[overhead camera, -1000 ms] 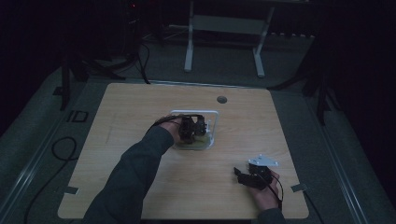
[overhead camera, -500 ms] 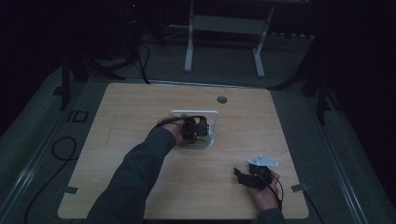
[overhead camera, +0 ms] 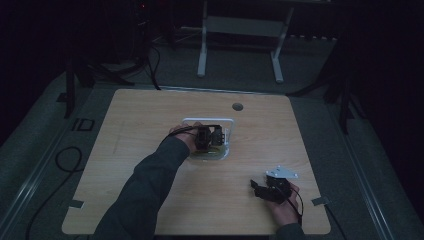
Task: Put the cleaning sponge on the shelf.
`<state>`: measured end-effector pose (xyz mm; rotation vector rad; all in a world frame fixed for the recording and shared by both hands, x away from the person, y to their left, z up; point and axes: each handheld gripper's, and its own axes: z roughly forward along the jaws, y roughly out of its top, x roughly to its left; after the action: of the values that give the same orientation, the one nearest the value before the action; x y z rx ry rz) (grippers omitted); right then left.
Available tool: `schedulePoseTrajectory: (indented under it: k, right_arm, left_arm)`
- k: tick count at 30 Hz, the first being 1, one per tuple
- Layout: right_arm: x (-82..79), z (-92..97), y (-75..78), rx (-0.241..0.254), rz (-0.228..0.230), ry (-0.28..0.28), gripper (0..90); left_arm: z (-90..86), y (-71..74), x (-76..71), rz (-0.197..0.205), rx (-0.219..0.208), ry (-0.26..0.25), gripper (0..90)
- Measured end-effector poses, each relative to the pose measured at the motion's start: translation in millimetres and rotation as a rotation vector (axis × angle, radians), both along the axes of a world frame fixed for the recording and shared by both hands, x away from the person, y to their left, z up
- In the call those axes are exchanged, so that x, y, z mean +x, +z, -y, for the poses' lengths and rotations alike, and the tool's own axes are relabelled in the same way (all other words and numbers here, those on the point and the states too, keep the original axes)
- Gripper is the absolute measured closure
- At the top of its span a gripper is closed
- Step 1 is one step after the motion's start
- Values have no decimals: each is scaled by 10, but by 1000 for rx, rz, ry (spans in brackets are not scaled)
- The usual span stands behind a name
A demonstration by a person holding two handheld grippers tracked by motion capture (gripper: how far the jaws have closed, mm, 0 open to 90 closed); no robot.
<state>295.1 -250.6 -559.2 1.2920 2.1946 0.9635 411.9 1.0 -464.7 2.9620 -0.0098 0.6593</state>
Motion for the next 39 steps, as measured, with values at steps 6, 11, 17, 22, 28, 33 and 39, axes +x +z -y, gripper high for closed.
schedulePoseTrajectory:
  k: [6,11,17,22,28,33,39]
  right_arm:
    - [0,0,0,0,0,0,290]
    - [-1,0,0,0,0,0,291]
    - [-3,0,0,0,1,1,290]
    - [-4,0,0,1,0,0,290]
    - [-5,0,0,0,0,1,290]
    - [-4,1,-1,-1,2,1,290]
    - [-5,0,-1,0,2,1,290]
  left_arm:
    - [3,-8,22,7,1,4,713]
    - [-8,-7,16,5,6,0,693]
    - [-37,33,-1,-12,-19,18,636]
    - [-42,83,-40,-6,-28,18,629]
    - [-72,161,-104,7,-52,26,617]
    - [-122,268,-186,15,-82,46,622]
    - [-228,459,-322,2,-156,68,635]
